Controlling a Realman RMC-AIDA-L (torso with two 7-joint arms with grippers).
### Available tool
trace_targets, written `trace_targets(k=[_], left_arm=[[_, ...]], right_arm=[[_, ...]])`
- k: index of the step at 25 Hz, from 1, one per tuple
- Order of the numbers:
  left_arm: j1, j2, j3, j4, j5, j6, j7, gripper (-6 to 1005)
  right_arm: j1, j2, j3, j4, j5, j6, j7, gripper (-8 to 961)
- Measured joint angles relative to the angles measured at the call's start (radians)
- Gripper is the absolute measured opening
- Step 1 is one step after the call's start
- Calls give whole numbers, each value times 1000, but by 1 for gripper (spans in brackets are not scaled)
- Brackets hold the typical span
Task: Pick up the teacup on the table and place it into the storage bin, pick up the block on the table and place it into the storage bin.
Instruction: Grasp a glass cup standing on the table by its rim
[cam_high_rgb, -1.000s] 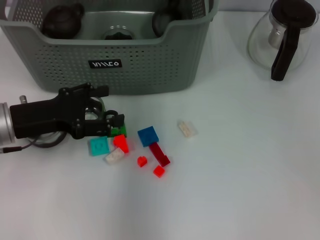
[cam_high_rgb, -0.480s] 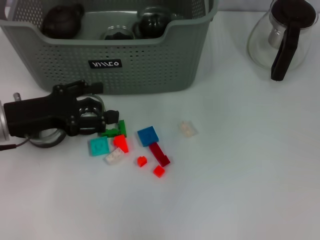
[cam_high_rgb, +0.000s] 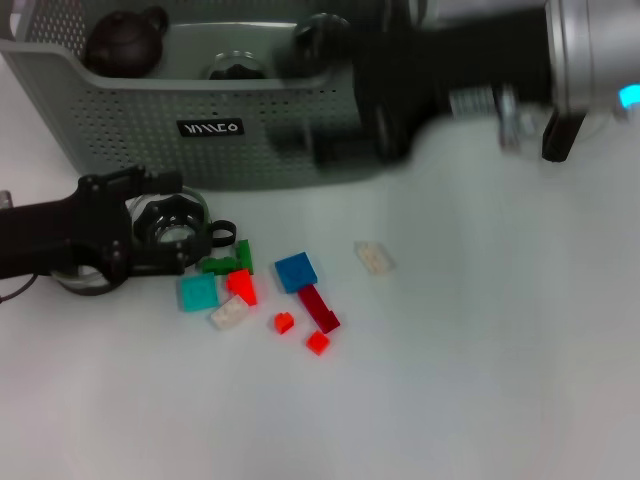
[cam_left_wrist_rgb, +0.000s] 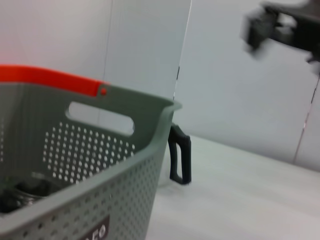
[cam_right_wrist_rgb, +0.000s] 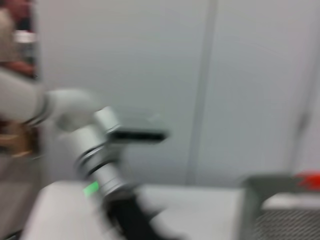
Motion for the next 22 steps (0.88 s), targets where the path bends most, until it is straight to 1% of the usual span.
trace_targets(k=[2,4,7,9,11,13,15,22], left_arm=[[6,0,-2,12,20,2,-1,900],[18,0,-2,37,40,2,-2,899],[41,0,-12,91,54,9,-2,897],[53,0,-19,126,58,20,-2,896],[65,-1,-20,159,71,27,-3,896],[68,-2,-20,168,80,28,-3,895],[79,-7,-24,206,119,23,-4,894],[83,-11,-29,277,199,28,-8,890]], right_arm=[[-5,-1,2,30,-34,-109,-22,598],[-7,-1,2,60,-61,-182,-38,597],[-10,-1,-1,102,-89,-252,-42,596],[-11,-1,-5,129,-102,-276,-42,596],[-5,1,-11,160,-118,-282,-42,595],[4,2,-21,191,-131,-280,-41,594],[11,4,-34,217,-136,-267,-42,594],[31,8,-106,279,-128,-165,-41,588]])
